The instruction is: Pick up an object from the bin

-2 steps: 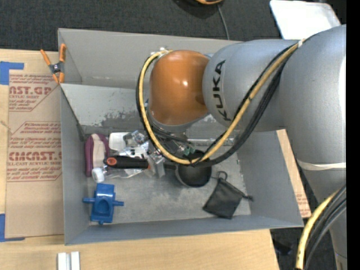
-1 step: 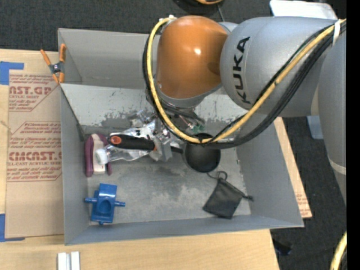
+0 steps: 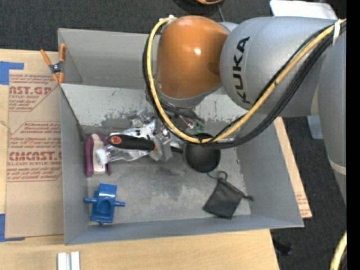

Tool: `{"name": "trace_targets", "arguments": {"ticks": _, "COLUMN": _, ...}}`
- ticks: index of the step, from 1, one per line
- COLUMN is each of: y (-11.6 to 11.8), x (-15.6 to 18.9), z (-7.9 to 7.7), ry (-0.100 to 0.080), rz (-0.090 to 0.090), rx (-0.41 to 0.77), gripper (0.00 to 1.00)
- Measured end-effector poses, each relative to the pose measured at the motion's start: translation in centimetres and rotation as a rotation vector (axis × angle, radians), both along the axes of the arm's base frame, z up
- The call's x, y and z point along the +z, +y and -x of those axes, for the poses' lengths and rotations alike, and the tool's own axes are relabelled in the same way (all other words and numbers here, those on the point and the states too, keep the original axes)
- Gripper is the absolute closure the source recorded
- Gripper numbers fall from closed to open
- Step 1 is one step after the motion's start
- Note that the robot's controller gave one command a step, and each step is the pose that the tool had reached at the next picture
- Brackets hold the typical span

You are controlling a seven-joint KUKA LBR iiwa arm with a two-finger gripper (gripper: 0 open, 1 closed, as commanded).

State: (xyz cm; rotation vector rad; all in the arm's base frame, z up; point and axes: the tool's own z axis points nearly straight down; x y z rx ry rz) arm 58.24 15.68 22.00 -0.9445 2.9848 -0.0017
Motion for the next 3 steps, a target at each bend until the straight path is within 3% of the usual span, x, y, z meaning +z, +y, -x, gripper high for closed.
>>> {"name": "trace_targets", "arguments": {"ticks": 1, "y": 1.0, "x": -7.5, "z": -0.4, "ry": -0.005, "rz": -0.004, "rx": -0.018, "gripper": 1.0}}
{"name": "trace_targets", "arguments": {"ticks": 2, "y": 1.3, "x": -9.1, "z": -0.3, "ry": -0.01, "rz": -0.007, "rx": -0.095, "gripper": 1.0}}
{"name": "trace_targets", "arguments": {"ticks": 3, "y": 1.3, "x": -9.1, "z": -0.3, "ry": -0.01, "rz": -0.007, "rx": -0.095, "gripper": 1.0}}
